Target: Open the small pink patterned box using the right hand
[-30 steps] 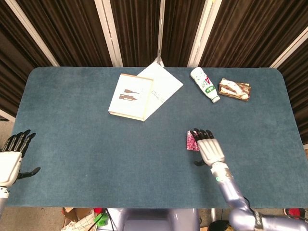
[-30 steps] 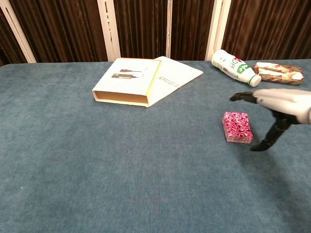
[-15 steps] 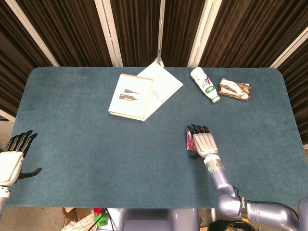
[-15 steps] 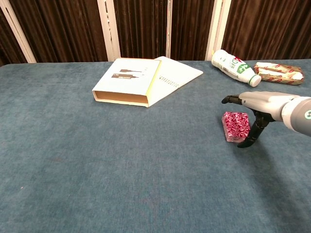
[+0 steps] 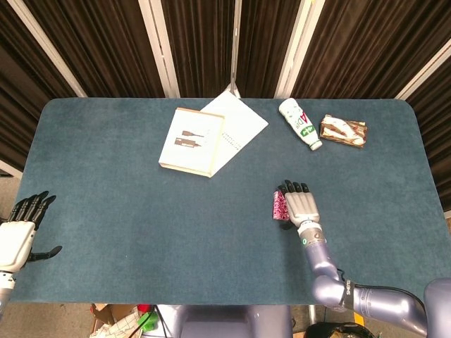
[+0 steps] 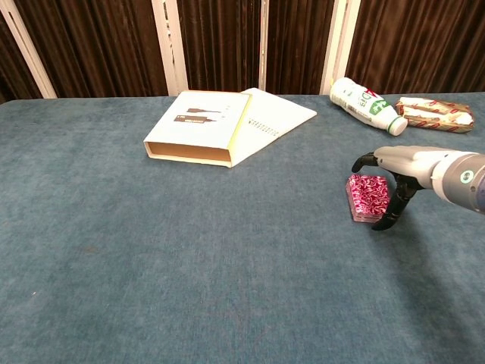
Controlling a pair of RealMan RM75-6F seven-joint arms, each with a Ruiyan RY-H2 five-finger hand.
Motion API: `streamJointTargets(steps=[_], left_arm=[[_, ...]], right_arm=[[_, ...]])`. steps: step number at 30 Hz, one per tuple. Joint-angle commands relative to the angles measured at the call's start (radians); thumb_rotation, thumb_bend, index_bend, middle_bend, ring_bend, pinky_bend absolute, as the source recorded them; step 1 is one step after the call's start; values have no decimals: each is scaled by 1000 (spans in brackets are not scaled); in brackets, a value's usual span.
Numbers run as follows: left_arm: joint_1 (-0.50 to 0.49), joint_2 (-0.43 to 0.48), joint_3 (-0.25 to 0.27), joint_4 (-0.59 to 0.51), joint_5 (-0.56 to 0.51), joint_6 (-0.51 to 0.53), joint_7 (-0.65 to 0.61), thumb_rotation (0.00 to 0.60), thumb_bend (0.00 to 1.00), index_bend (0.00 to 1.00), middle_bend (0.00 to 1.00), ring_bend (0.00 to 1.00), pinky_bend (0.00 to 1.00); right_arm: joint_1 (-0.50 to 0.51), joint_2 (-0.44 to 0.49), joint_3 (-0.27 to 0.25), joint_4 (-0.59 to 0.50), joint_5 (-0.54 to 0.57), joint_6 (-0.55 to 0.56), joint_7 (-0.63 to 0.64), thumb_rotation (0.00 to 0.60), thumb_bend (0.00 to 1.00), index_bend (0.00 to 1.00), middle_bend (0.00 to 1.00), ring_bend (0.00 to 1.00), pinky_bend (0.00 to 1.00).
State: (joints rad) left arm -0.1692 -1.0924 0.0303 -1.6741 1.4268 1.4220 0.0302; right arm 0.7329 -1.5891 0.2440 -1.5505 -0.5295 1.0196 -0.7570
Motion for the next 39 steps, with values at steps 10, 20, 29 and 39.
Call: streamJointTargets(steps=[10, 20, 29, 39], left_arm=[[4, 4, -7, -3, 2, -12, -3, 600, 73, 0, 0, 0, 0], [8, 5, -12, -5, 5, -19, -5, 600, 72, 0, 0, 0, 0], [12, 6, -16, -6, 7, -23, -4, 600, 73, 0, 0, 0, 0], [15, 7, -19, -9, 10, -29, -6, 600, 72, 0, 0, 0, 0]], right_arm=[[26, -12, -8, 28, 39, 5, 0, 600, 217, 195, 0, 0, 0], [42, -14, -16, 47, 71, 2, 0, 600, 249, 203, 0, 0, 0], [52, -15, -25, 61, 92, -3, 2, 600, 250, 204, 0, 0, 0], [54, -10, -34, 49, 74, 4, 23, 600, 466, 546, 114, 0, 0]])
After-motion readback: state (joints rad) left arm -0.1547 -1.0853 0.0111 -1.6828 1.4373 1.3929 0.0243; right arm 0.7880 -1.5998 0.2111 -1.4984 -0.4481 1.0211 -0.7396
